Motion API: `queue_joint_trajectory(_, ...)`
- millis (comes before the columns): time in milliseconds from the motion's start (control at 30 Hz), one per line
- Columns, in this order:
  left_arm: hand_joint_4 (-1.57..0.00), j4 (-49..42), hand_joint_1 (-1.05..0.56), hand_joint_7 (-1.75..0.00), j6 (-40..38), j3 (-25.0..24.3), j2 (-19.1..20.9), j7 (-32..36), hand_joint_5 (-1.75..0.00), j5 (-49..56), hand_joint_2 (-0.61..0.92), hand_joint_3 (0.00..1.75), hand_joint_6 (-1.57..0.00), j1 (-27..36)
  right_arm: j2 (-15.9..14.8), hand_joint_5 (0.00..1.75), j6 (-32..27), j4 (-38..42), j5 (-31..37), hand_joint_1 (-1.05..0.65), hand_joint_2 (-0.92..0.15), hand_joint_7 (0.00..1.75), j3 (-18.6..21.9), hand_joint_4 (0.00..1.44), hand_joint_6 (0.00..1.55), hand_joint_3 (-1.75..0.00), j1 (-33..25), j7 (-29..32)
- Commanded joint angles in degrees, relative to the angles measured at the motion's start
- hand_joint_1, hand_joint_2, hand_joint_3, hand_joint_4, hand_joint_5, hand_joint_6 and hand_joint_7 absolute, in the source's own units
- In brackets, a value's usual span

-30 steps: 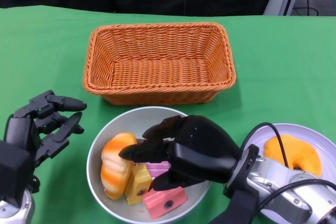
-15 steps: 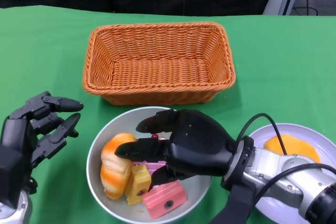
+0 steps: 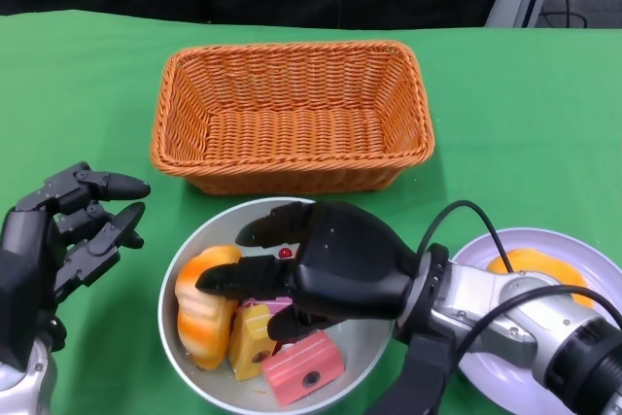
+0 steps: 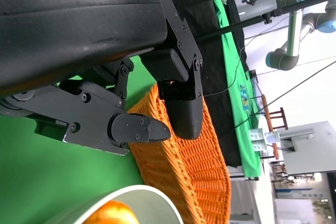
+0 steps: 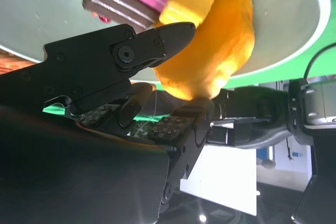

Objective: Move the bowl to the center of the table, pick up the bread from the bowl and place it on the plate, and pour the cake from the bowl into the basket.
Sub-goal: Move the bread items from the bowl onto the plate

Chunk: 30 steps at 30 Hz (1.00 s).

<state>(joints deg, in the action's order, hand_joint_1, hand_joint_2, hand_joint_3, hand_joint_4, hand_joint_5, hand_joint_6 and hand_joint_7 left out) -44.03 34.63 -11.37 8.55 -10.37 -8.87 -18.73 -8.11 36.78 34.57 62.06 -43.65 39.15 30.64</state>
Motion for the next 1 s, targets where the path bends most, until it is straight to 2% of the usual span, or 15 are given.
queue_joint_trajectory(33, -0.74, 0.8, -0.19, -0.96, -0.6, -0.3, 0.8, -0.3, -1.71, 0.1, 0.91, 0.15, -0.83, 0.9, 0.1, 0.02, -1.0, 0.6, 0.6, -0.54, -0.92, 0.00, -0.4, 0.74, 0.65, -0.02, 1.7, 1.2)
queue_joint_trajectory(133, -0.77, 1.0, -0.16, -1.16, -1.4, -0.3, 0.9, -1.0, -1.74, -0.4, 0.86, 0.08, -0.77, 0.7, 0.5, 0.01, -1.3, 0.7, 0.5, -0.54, -0.92, 0.01, -0.3, 0.74, 0.65, -0.03, 1.9, 2.3)
queue_joint_trajectory(267, -0.77, 2.1, -0.14, -1.21, -2.8, -0.4, 0.8, -1.1, -1.75, -0.6, 0.85, 0.06, -0.75, 0.9, 0.2, 0.01, -1.6, -0.8, -0.3, -0.53, -0.92, 0.00, 0.2, 0.73, 0.65, -0.04, 1.3, 1.4)
queue_joint_trajectory(600, -0.72, 2.4, -0.17, -1.15, -3.1, -0.2, 1.2, 0.4, -1.73, 1.2, 0.91, 0.06, -0.74, 1.2, -0.8, 0.02, 0.1, -2.8, -1.2, -0.54, -0.91, 0.01, 0.4, 0.77, 0.67, -0.01, 0.5, 3.1)
queue_joint_trajectory(833, -0.74, 3.7, -0.20, -1.22, -4.9, -0.6, 0.8, 1.4, -1.75, 1.3, 0.89, 0.03, -0.75, 1.5, 0.6, 0.01, 0.8, -1.4, -3.4, -0.58, -0.90, 0.01, 0.4, 0.74, 0.64, 0.00, 1.9, -1.7)
queue_joint_trajectory(1000, -0.69, 4.5, -0.17, -1.10, -6.2, -1.8, 1.1, 1.0, -1.71, -0.2, 0.92, 0.11, -0.75, 2.1, 0.7, 0.01, 0.4, -0.4, -2.8, -0.56, -0.91, 0.01, 0.0, 0.75, 0.67, 0.00, 2.8, -1.8)
